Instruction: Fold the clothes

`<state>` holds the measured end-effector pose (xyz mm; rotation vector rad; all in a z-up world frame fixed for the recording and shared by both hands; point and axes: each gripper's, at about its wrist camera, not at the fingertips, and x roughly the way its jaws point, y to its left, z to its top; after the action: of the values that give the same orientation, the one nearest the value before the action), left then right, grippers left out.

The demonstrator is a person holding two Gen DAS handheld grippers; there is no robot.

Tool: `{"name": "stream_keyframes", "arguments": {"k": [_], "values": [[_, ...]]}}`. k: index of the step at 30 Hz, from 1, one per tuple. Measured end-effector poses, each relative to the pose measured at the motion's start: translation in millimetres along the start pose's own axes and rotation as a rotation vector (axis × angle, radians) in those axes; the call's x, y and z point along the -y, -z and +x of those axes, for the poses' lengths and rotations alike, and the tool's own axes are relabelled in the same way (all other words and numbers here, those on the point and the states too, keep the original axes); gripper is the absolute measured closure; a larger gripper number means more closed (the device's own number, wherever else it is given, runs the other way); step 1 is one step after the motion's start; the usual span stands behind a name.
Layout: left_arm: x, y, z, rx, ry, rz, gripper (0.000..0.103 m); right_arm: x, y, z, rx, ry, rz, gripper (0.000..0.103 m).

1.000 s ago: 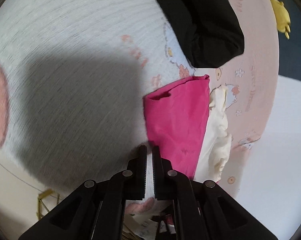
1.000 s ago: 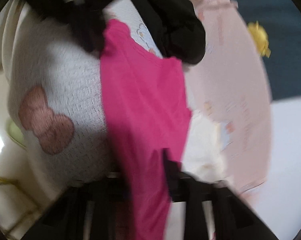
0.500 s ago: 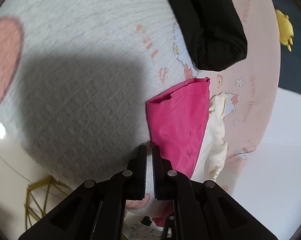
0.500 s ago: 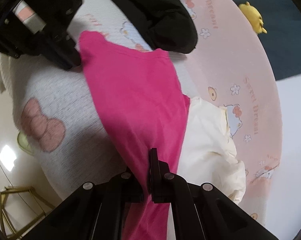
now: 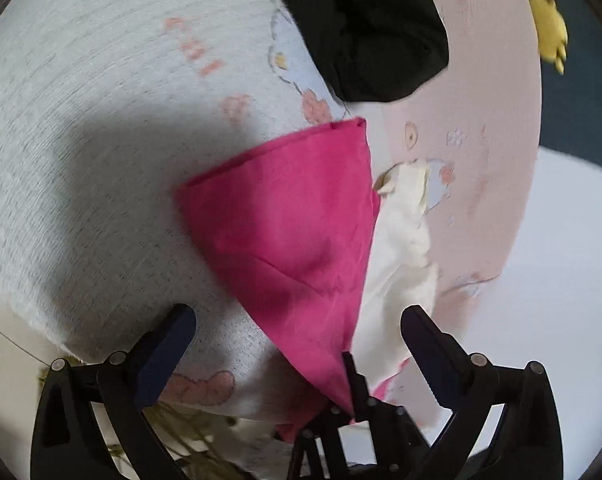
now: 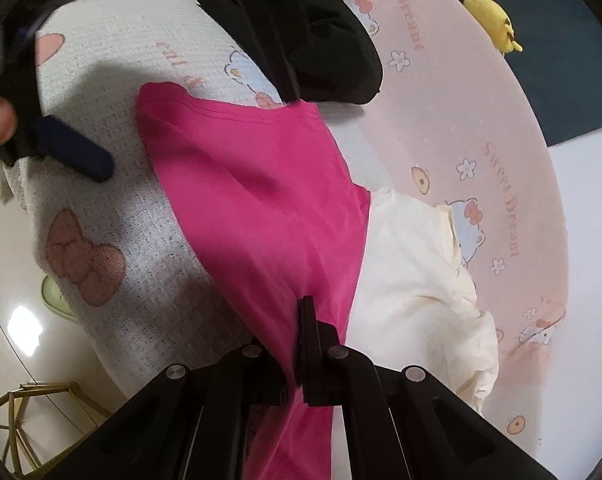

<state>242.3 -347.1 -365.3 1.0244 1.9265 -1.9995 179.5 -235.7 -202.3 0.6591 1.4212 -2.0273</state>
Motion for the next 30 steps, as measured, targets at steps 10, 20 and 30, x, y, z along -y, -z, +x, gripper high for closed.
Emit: {"name": "stream_keyframes", "arguments": {"k": [10, 20, 30], "values": [[2, -29, 5, -0.007, 0.029, 0.003, 0.0, 5, 2, 4, -0.015, -0.017, 0.028, 0.103], [14, -30, 12, 0.025, 0.025, 0.022, 0.0, 21, -2, 7, -0.032, -0.046, 0.115, 0.103], [28, -42, 24, 0.032, -0.078, 0.134, 0.056, 4, 5, 18, -0.071, -0.005, 0.047, 0.1]]}}
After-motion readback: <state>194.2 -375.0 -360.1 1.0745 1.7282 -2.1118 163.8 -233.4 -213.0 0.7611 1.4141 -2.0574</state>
